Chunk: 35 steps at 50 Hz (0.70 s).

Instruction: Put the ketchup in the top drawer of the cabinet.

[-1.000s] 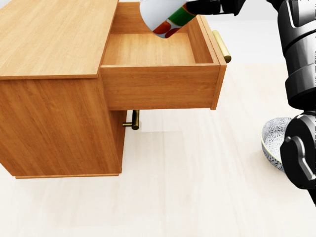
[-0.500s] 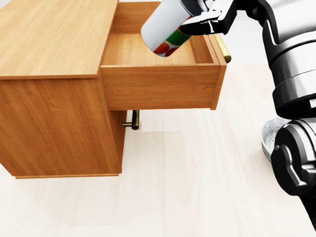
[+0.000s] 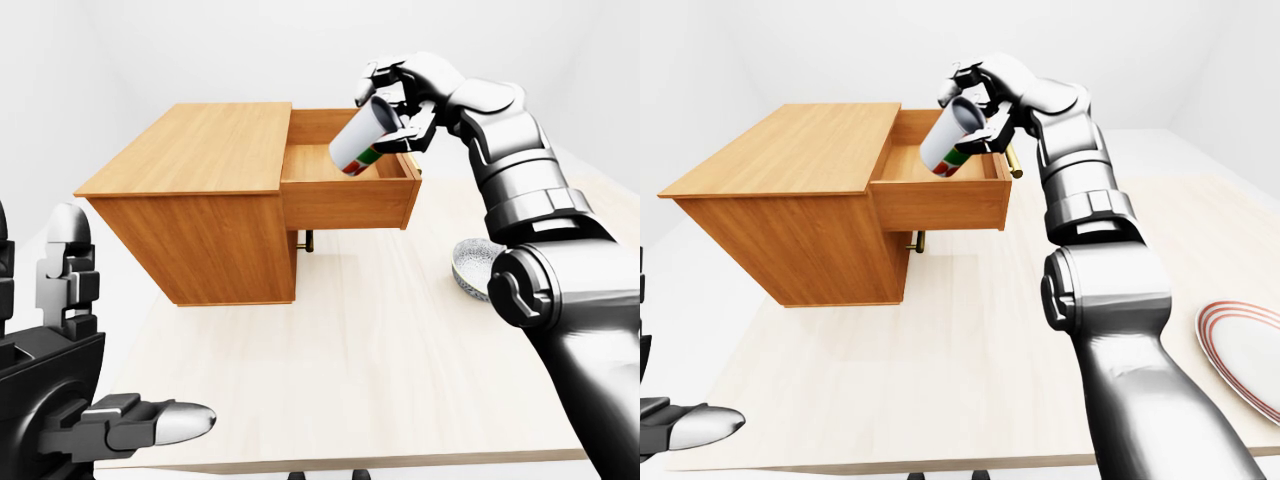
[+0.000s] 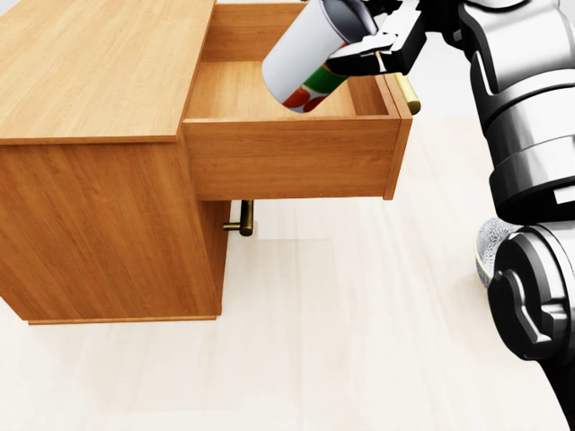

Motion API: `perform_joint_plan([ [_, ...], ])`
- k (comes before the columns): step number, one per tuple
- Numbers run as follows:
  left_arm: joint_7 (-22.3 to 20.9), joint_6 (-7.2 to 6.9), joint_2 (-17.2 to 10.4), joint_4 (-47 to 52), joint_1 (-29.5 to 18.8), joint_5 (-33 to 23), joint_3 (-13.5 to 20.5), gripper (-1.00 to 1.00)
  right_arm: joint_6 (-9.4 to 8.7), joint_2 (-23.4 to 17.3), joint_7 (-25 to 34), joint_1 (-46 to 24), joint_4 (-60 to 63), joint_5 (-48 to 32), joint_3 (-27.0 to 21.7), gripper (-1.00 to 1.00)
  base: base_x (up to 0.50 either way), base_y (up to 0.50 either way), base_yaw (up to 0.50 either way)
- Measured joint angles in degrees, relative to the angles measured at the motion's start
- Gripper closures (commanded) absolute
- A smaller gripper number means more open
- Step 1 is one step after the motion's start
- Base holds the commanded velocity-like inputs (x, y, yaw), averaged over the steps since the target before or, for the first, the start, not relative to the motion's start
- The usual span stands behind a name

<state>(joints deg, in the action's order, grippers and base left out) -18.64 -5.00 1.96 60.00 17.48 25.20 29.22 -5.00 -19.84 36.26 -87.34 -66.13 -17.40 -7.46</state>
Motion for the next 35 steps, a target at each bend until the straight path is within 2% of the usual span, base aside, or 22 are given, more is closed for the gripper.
perform_joint_plan([
  [19, -0.48, 0.00, 0.58, 0.00, 0.75, -0.38, -0.39, -1.00, 0.00, -2.11, -4.08, -2.79, 0.36, -3.38, 0.68, 1.00, 0.00, 0.00, 0.00],
  [35, -0.78, 0.00, 0.61, 0.00, 0.63, 0.38, 0.56, -1.00, 0.00, 0.40, -10.06, 1.43, -0.10, -7.40, 1.71, 1.00, 0.00, 0.00, 0.00],
])
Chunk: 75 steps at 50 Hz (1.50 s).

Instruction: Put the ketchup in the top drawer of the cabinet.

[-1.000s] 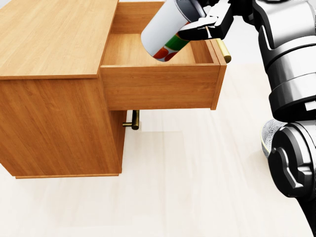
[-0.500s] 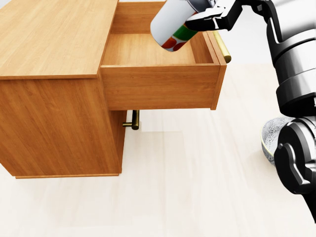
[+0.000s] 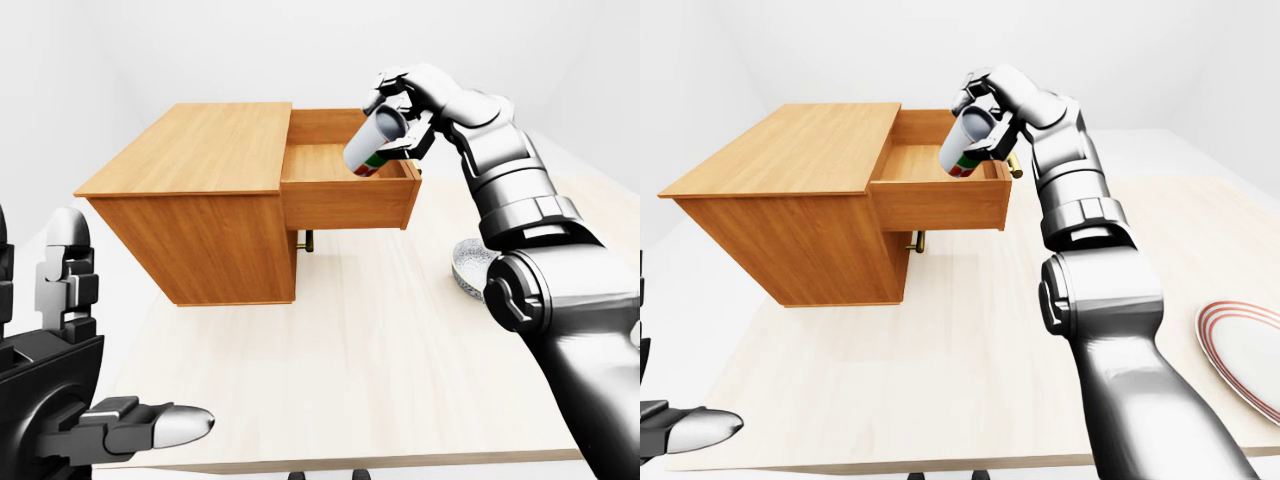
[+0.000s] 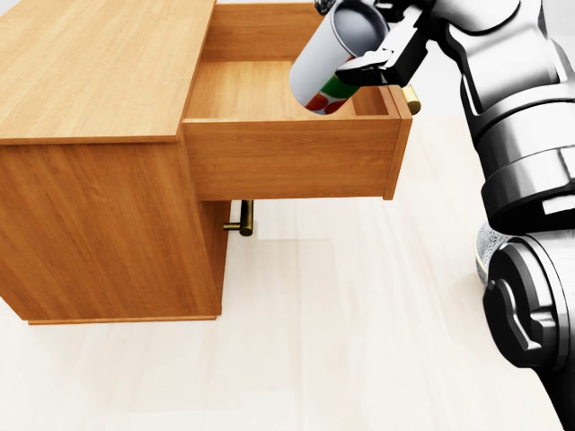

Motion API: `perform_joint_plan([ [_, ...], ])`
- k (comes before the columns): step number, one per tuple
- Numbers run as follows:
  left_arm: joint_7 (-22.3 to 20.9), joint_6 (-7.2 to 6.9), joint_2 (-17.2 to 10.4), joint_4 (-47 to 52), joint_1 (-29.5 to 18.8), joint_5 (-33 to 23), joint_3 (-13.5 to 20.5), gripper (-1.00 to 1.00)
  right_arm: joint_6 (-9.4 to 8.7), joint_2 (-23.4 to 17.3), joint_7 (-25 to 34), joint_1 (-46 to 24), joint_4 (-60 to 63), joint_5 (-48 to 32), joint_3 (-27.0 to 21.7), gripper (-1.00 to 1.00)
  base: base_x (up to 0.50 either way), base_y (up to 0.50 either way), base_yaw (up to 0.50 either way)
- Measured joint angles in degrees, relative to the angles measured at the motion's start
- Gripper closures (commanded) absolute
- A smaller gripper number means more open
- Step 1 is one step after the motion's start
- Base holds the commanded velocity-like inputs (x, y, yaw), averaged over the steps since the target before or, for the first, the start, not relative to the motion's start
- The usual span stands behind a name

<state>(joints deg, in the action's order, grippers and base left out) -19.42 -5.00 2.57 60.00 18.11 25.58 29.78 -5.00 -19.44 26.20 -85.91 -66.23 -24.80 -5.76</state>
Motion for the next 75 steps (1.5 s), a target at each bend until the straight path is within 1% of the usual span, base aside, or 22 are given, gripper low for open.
perform_joint_plan([
  [12, 0.22, 0.00, -0.33, 0.00, -0.44, 0.75, 0.76, -1.00, 0.00, 1.34, -1.04, 2.21, -0.39, -0.78, -0.16, 1.00, 0.00, 0.00, 0.00],
  [26, 0.08, 0.00, -0.20, 0.00, -0.21, 0.52, 0.42, -1.00, 0.00, 1.32, -1.14, 2.36, -0.38, -1.06, -0.19, 1.00, 0.00, 0.00, 0.00],
  [27, 0.05, 0.00, -0.17, 0.00, -0.18, 0.45, 0.35, -1.00, 0.00, 1.28, -1.15, 2.32, -0.36, -1.08, -0.19, 0.51, 0.00, 0.00, 0.00],
  [28, 0.02, 0.00, -0.14, 0.00, -0.14, 0.39, 0.28, -1.00, 0.00, 1.22, -1.19, 2.28, -0.34, -1.16, -0.22, -1.00, 0.00, 0.00, 0.00],
  [38, -0.41, 0.00, 0.23, 0.00, 0.34, -0.57, -0.59, -1.00, 0.00, 0.62, -1.48, 1.36, 0.02, -1.31, -0.77, -1.00, 0.00, 0.00, 0.00],
  [58, -1.49, 0.00, 0.76, 0.00, 1.00, -2.27, -1.88, -1.00, 0.00, -0.35, -0.16, -1.31, 1.01, -1.64, -0.53, -1.00, 0.00, 0.00, 0.00],
  [66, -1.45, 0.00, 0.64, 0.00, 0.75, -1.99, -1.45, -1.00, 0.00, -1.66, 1.60, -4.84, 2.02, -1.68, -0.28, -1.00, 0.00, 0.00, 0.00],
  [75, -1.23, 0.00, 0.42, 0.00, 0.46, -1.28, -0.67, -1.00, 0.00, -3.55, 5.74, -10.86, 5.03, -2.33, 0.47, -1.00, 0.00, 0.00, 0.00],
])
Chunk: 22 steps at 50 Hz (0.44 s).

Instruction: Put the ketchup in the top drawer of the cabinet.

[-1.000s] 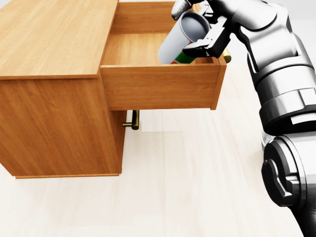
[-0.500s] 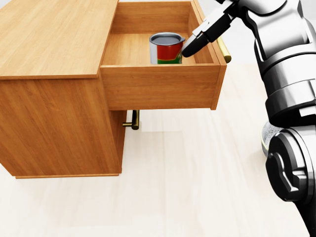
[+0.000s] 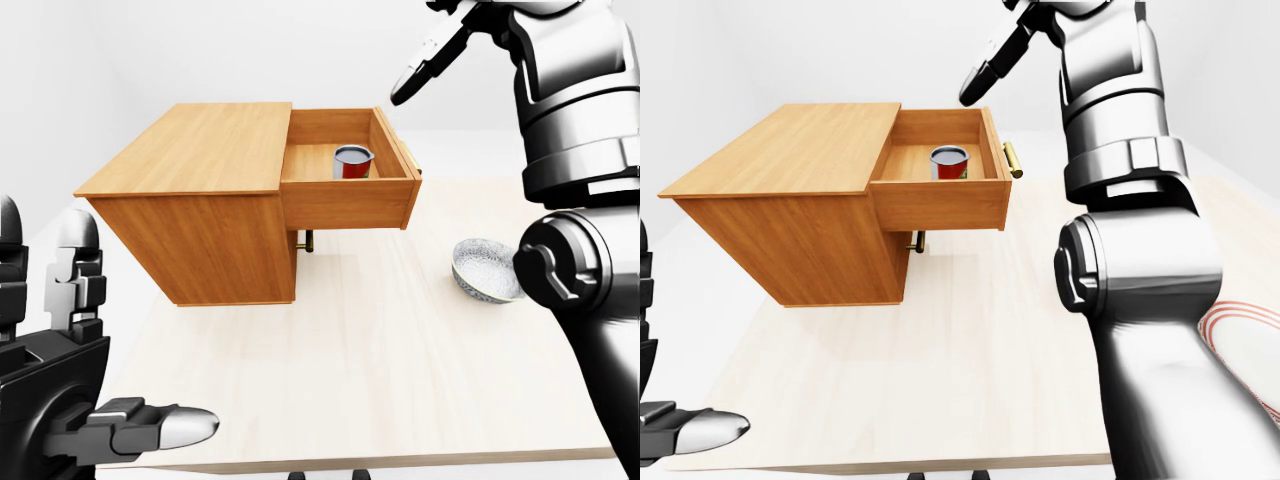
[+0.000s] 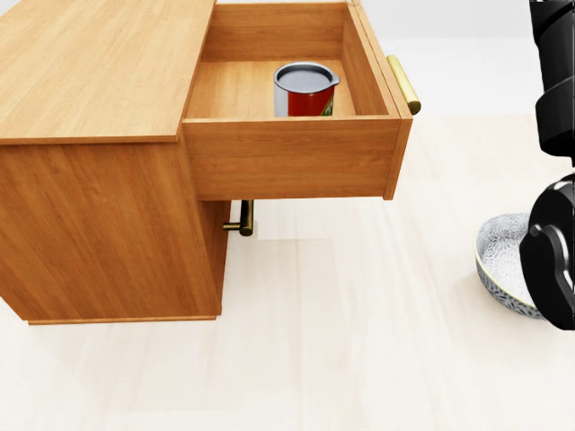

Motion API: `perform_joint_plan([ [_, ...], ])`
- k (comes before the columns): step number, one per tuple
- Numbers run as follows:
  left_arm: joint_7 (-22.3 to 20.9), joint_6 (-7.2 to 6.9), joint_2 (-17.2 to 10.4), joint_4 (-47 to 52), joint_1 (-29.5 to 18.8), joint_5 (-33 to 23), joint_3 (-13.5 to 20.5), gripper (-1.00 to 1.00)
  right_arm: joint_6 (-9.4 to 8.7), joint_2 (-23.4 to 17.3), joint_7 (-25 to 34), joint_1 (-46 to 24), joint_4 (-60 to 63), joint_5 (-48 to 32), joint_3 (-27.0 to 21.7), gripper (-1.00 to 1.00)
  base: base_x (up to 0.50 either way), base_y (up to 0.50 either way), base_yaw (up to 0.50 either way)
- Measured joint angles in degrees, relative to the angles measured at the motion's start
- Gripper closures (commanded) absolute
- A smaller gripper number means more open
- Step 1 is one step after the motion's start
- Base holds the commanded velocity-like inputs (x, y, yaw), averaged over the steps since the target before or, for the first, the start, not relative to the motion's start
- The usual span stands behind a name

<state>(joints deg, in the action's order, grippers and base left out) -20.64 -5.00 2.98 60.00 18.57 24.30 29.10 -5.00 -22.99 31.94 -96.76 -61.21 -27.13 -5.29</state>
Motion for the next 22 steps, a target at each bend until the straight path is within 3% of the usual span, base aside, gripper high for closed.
perform_joint_plan([
  [13, -0.45, 0.00, 0.32, 0.00, 0.64, 0.82, 0.67, -1.00, 0.00, -2.23, 5.06, -5.76, 7.32, -0.42, 0.08, -1.00, 0.00, 0.00, 0.00],
  [22, -0.80, 0.00, 0.58, 0.00, 0.87, 1.07, 0.94, -1.00, 0.00, -4.08, 8.06, -1.20, 25.35, 0.64, -0.74, -1.00, 0.00, 0.00, 0.00],
])
